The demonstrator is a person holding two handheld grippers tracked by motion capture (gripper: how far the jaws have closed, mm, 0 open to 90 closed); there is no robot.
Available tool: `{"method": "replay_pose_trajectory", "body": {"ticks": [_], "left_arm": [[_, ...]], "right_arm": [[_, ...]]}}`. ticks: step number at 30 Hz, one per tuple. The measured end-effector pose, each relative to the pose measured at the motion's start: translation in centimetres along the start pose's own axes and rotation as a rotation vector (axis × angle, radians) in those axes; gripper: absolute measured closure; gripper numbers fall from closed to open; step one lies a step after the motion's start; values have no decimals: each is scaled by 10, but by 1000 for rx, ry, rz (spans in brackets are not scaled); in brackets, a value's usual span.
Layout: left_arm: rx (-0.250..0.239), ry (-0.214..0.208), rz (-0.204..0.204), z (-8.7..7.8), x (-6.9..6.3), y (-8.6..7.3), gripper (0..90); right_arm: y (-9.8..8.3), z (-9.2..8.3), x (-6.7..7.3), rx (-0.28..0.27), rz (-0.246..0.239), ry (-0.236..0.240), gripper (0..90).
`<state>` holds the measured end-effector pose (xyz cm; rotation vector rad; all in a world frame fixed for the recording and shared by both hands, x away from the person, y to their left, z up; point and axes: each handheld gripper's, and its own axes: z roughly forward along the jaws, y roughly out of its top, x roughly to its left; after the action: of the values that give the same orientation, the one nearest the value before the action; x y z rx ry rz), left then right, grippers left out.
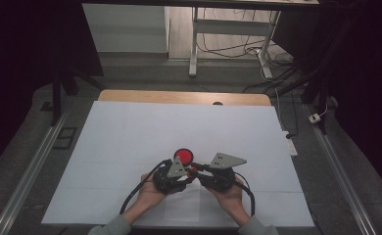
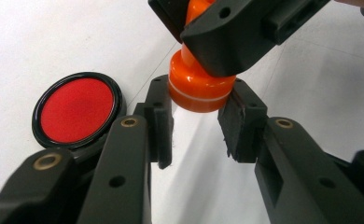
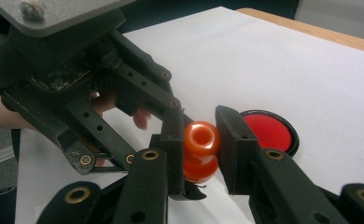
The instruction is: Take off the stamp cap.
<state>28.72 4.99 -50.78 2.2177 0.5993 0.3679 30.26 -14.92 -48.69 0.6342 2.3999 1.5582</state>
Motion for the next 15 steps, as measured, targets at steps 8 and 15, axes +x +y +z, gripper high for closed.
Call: {"method": "replay_pose_trajectory", "body": {"ticks": [8,15], "left_arm": [[-9,9,7,-1,-1,0,655],[-2,6,7,-1,-1,0,655]], "right_arm": [[1,-1,0,-5,-5,0,728],[0,0,1,-2,-7,-3,728]]}}
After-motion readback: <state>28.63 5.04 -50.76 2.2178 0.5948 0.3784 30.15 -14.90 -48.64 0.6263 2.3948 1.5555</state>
